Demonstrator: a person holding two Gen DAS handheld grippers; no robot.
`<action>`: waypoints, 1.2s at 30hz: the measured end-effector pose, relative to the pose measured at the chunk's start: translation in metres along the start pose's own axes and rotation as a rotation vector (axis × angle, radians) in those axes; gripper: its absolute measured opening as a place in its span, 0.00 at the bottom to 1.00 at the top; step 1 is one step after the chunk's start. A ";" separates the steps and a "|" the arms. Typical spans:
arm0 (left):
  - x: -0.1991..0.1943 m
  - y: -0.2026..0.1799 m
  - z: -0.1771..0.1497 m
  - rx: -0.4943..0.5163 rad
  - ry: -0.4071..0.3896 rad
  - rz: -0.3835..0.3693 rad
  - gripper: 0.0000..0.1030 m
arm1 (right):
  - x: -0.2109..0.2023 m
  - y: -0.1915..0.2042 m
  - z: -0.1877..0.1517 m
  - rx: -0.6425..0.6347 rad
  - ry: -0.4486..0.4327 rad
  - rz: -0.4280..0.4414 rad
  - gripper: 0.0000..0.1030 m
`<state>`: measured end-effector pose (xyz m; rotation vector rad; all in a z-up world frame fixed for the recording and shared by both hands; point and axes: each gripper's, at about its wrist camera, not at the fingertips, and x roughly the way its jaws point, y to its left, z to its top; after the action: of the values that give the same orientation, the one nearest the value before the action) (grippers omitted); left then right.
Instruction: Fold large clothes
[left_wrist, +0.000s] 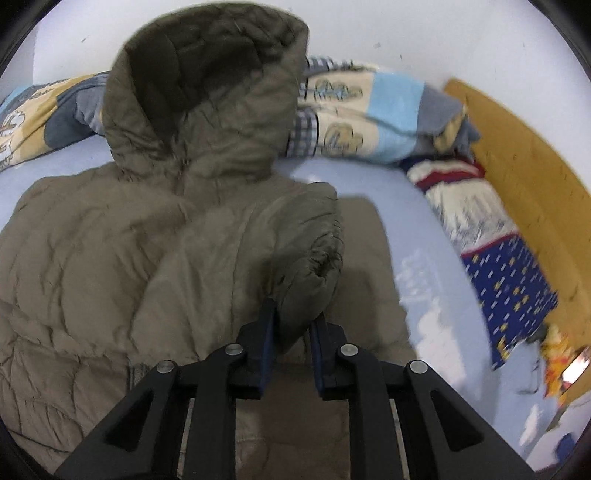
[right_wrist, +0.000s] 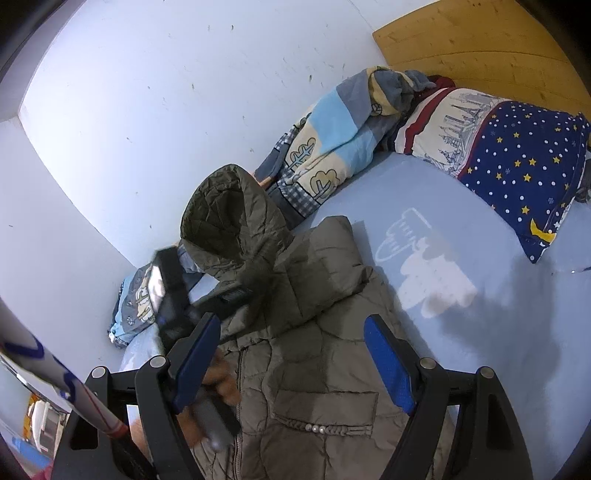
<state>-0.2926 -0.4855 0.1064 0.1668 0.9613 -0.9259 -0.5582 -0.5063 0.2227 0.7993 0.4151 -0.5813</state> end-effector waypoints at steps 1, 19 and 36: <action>0.005 -0.002 -0.003 0.010 0.028 0.004 0.27 | 0.002 0.000 -0.001 0.000 0.004 -0.002 0.82; -0.051 0.152 0.025 -0.090 -0.056 0.292 0.54 | 0.012 -0.003 -0.003 0.008 0.019 -0.037 0.82; 0.004 0.050 0.024 0.075 -0.003 0.151 0.56 | 0.023 0.001 -0.009 0.001 0.049 -0.046 0.82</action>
<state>-0.2393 -0.4687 0.1043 0.2972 0.8989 -0.8234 -0.5413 -0.5065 0.2051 0.8081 0.4793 -0.6060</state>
